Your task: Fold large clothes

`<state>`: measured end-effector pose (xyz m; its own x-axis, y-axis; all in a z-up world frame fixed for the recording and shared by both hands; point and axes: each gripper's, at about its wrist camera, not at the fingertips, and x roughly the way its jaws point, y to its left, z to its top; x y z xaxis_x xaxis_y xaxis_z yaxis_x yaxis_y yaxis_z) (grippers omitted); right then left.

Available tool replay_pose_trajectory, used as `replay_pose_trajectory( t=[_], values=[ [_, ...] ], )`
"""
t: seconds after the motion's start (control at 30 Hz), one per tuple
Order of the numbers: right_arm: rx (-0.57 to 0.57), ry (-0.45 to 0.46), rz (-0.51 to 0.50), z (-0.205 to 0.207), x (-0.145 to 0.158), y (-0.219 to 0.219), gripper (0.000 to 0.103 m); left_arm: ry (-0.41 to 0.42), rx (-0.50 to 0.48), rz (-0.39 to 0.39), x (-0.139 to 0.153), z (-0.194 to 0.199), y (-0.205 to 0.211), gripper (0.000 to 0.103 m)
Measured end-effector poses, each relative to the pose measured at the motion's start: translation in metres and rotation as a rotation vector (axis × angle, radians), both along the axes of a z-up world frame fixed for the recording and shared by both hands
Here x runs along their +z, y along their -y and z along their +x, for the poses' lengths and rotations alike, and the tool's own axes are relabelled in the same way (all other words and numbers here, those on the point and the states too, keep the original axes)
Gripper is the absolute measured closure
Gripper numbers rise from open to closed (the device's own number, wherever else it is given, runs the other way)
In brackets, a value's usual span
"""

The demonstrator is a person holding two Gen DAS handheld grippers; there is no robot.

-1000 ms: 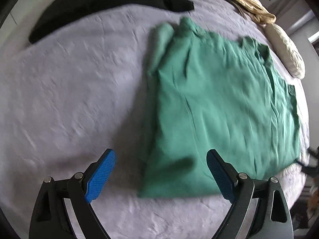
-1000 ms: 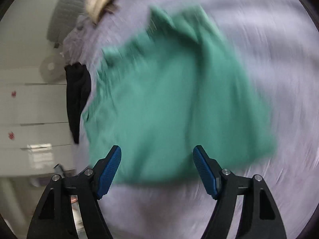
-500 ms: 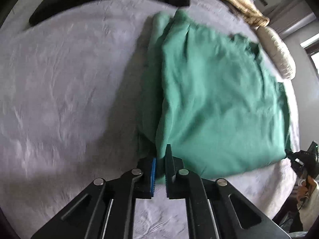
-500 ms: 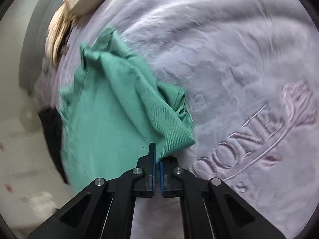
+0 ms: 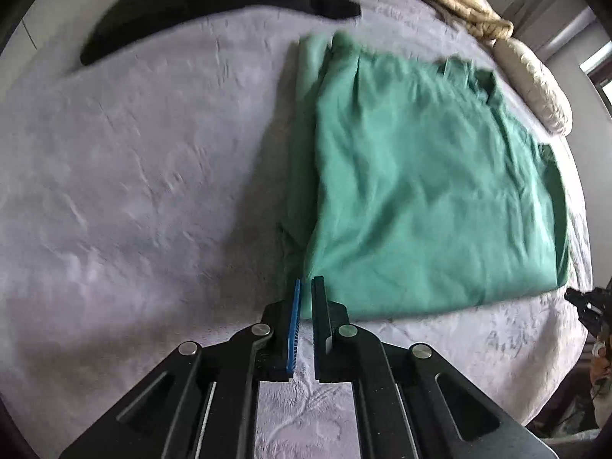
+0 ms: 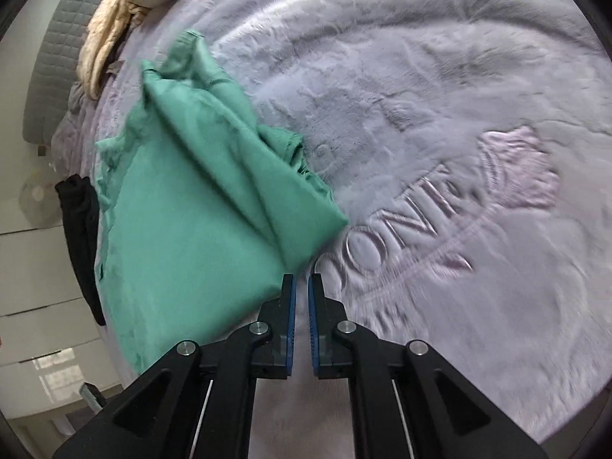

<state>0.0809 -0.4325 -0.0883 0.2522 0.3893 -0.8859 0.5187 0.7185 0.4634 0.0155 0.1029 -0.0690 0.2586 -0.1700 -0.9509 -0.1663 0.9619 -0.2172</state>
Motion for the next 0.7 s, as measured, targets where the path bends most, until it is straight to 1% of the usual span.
replay_pose_trajectory(
  t=[0.07, 0.13, 0.17, 0.23, 0.27, 0.3, 0.33, 0.37, 0.4, 0.43, 0.47, 0.6, 0.67, 0.7],
  values=[
    [0.014, 0.038, -0.012, 0.001, 0.009, -0.004, 0.096, 0.031, 0.009, -0.006, 0.010, 0.002, 0.000, 0.098],
    [0.040, 0.078, -0.035, 0.008, 0.017, -0.010, 0.096, 0.038, 0.009, 0.001, 0.009, 0.015, 0.008, 0.098],
    [0.057, 0.086, -0.049, 0.016, 0.017, -0.015, 0.096, 0.028, 0.008, 0.014, 0.004, 0.023, 0.013, 0.098],
    [0.077, 0.085, -0.058, 0.025, 0.011, -0.017, 0.096, -0.012, -0.002, 0.086, -0.018, 0.033, 0.024, 0.098],
    [0.083, 0.079, -0.068, 0.032, 0.006, -0.019, 0.096, -0.044, 0.005, 0.129, -0.031, 0.037, 0.026, 0.098],
    [0.090, 0.059, -0.092, 0.039, -0.002, -0.020, 0.096, -0.067, 0.013, 0.143, -0.040, 0.039, 0.027, 0.098],
    [0.089, 0.029, -0.111, 0.043, -0.010, -0.017, 0.096, -0.092, 0.026, 0.133, -0.049, 0.039, 0.024, 0.098],
    [0.082, 0.006, -0.123, 0.043, -0.016, -0.012, 0.096, -0.097, 0.039, 0.108, -0.055, 0.037, 0.020, 0.098],
    [0.058, -0.014, -0.112, 0.043, -0.025, -0.003, 0.096, -0.092, 0.043, 0.097, -0.056, 0.035, 0.018, 0.098],
    [0.036, -0.012, -0.090, 0.042, -0.028, 0.002, 0.101, -0.092, 0.042, 0.092, -0.055, 0.033, 0.017, 0.098],
    [0.004, -0.008, -0.064, 0.038, -0.029, 0.010, 0.101, -0.100, 0.038, 0.093, -0.054, 0.030, 0.015, 0.098],
    [-0.055, -0.018, -0.062, 0.021, -0.018, 0.027, 0.100, -0.131, 0.030, 0.110, -0.047, 0.018, 0.008, 0.098],
    [-0.060, -0.009, -0.047, 0.013, -0.011, 0.027, 0.096, -0.141, 0.044, 0.114, -0.043, 0.013, 0.005, 0.098],
    [-0.057, -0.009, -0.045, 0.014, -0.008, 0.026, 0.096, -0.146, 0.050, 0.109, -0.039, -0.001, -0.003, 0.098]
  ],
)
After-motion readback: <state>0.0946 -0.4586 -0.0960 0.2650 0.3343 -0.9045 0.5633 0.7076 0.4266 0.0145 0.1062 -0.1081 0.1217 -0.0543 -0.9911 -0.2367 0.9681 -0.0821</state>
